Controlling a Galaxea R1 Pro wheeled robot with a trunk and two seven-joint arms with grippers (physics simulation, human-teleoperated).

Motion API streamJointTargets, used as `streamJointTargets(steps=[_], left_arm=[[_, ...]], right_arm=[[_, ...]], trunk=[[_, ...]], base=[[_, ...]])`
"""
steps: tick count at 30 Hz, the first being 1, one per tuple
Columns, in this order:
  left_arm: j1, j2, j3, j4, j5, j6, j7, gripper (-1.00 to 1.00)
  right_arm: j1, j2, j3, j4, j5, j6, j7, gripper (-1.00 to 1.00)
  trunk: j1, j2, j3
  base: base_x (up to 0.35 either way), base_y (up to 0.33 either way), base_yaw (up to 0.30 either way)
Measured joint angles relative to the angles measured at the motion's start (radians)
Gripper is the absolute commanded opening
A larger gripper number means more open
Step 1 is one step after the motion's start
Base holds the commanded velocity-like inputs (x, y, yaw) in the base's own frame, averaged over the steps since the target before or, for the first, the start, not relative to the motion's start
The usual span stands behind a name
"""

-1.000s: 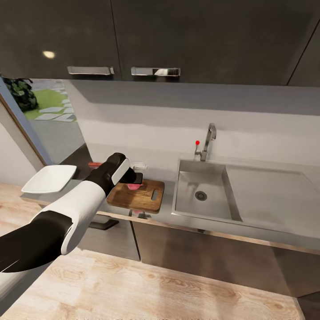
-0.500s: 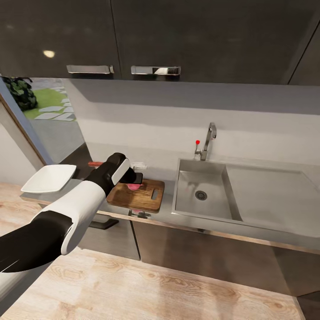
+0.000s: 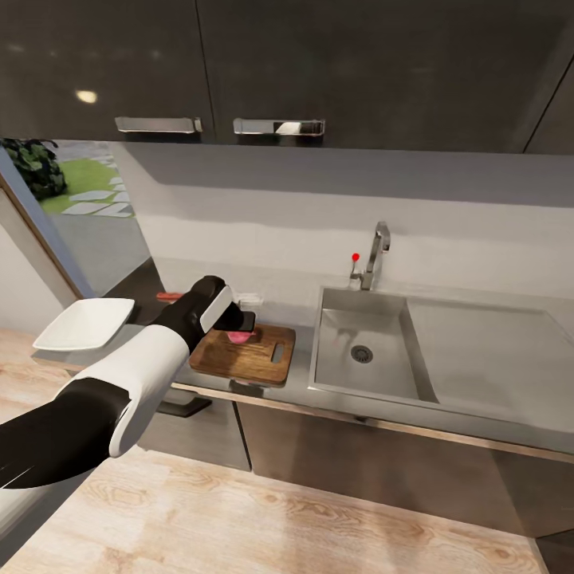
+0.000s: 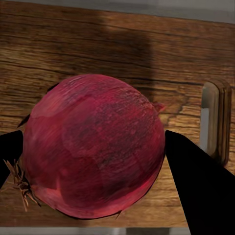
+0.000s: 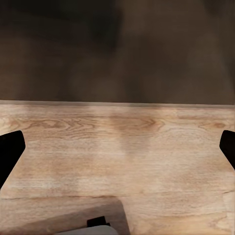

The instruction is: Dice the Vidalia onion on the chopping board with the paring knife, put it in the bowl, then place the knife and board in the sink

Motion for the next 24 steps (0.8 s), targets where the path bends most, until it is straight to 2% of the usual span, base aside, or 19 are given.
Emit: streamJointTargets(steps=[24], left_arm=[[0.000,-0.001,0.000,0.005,0.000,0.000,0.001,-1.00]], right_arm=[[0.000,0.000,0.000,0.000,0.000,0.000,0.000,1.00]], trunk=[[0.000,0.000,-0.021]], base=[[0.000,0.000,0.000]])
